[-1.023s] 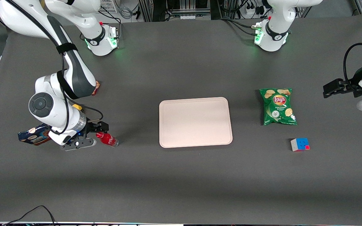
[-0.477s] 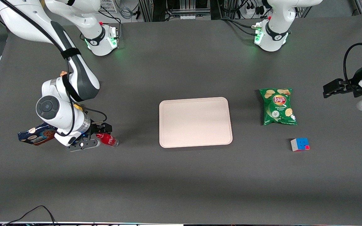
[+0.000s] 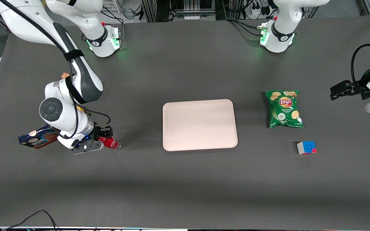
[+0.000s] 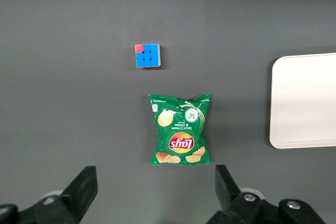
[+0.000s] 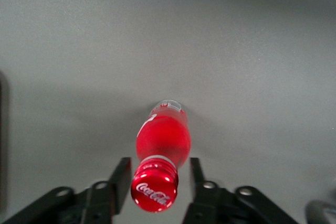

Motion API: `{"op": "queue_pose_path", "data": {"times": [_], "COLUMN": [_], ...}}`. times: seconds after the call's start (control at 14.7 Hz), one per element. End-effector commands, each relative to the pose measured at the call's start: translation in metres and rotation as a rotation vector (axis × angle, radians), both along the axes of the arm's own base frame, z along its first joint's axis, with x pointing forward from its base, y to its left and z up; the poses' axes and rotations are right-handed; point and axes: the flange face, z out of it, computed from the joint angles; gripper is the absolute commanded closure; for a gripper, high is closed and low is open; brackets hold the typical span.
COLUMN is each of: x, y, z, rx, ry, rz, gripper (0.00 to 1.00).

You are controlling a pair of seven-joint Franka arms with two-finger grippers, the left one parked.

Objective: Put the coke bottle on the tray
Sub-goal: 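Close the right gripper around the bottle's cap end, then lift the bottle and carry it over the white tray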

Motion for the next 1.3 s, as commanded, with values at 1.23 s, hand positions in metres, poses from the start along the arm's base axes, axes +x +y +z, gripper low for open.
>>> {"op": "queue_pose_path", "data": {"times": [1.23], "x": [-0.037], "y": [0.100], "z": [0.228], "rx": [0.043], "ry": [0.060], "rz": [-0.044], "gripper": [1.00]}}
